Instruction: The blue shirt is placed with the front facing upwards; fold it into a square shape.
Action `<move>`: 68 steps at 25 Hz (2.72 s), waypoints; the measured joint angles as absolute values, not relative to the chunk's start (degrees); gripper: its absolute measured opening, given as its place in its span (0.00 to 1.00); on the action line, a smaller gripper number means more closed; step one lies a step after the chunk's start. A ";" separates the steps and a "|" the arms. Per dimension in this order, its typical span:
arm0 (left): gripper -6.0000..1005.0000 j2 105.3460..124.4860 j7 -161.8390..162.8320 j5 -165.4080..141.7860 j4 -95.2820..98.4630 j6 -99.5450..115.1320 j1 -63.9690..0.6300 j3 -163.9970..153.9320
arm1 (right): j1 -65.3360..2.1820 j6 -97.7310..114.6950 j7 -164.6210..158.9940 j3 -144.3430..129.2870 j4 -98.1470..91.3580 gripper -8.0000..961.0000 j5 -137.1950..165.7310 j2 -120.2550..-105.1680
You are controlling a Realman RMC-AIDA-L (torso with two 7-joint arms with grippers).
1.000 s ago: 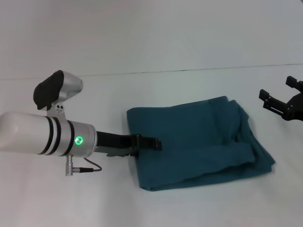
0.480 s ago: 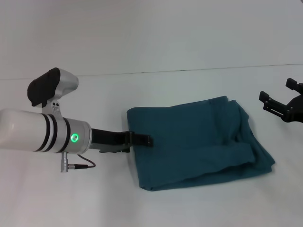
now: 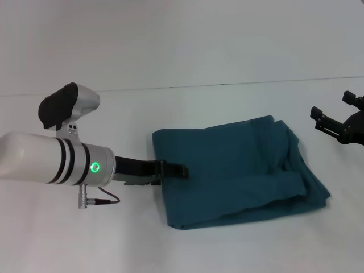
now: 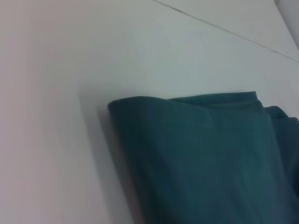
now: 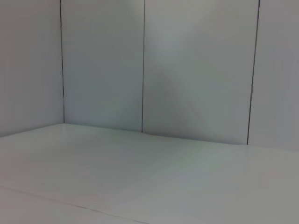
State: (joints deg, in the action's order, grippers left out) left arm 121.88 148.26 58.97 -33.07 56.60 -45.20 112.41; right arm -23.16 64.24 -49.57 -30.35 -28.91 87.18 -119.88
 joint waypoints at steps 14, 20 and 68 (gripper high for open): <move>0.72 122.85 148.69 59.32 -32.85 56.57 -45.80 112.72 | -23.39 63.45 -49.13 -30.29 -28.92 0.99 87.19 -119.88; 0.71 122.95 148.58 58.94 -32.85 56.34 -45.86 111.52 | -23.39 63.35 -49.13 -30.05 -28.88 0.99 87.12 -119.88; 0.06 121.82 149.32 53.85 -42.97 56.73 -37.83 113.62 | -26.42 59.58 -48.96 -30.15 -27.49 0.98 87.10 -119.95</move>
